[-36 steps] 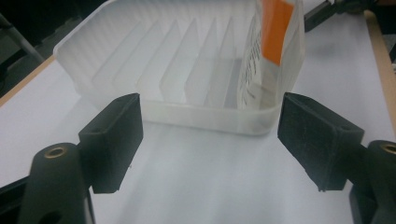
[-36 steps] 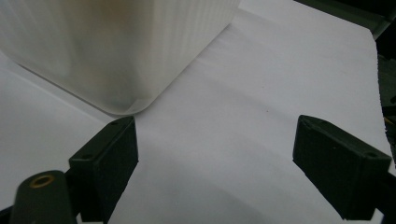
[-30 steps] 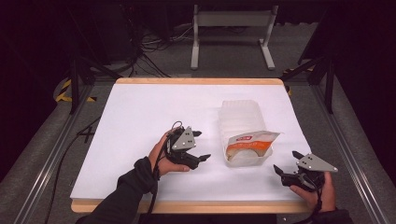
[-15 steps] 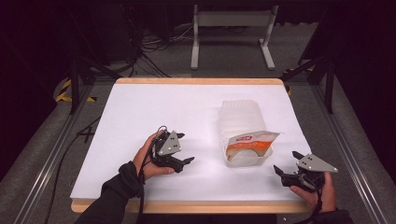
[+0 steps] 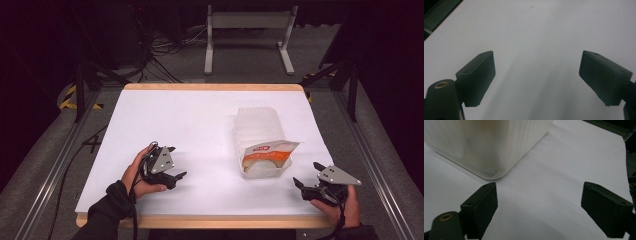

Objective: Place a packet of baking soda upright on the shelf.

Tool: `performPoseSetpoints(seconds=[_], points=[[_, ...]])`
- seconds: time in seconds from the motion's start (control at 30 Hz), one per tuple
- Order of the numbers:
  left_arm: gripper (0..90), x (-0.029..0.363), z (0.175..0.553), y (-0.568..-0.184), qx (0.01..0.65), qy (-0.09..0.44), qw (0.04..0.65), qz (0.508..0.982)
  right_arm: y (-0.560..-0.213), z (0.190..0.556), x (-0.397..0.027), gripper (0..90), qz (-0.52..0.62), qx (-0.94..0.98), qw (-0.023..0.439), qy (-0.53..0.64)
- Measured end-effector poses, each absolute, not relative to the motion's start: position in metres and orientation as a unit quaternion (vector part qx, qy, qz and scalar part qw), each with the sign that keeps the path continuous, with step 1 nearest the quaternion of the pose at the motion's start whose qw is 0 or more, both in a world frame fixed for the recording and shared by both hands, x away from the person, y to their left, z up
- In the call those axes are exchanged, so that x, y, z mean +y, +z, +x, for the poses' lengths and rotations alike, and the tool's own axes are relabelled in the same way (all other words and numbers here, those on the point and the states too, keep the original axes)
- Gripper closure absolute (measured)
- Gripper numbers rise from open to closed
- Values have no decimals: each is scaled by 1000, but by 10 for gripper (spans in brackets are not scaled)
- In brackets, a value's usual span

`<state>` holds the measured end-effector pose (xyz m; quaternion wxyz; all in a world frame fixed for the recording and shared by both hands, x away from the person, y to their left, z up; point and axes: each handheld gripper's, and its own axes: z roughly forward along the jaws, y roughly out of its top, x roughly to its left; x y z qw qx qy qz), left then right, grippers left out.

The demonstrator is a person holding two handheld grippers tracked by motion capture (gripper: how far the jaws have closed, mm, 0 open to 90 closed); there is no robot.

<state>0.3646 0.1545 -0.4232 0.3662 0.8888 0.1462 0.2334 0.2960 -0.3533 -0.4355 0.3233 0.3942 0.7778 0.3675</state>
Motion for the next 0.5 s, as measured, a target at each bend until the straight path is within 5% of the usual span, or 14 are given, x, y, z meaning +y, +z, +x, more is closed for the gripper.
performPoseSetpoints(seconds=[0.5], points=[[118, 213, 350, -434, 203, 245, 370, 873, -437, 296, -353, 141, 388, 784, 327, 359]])
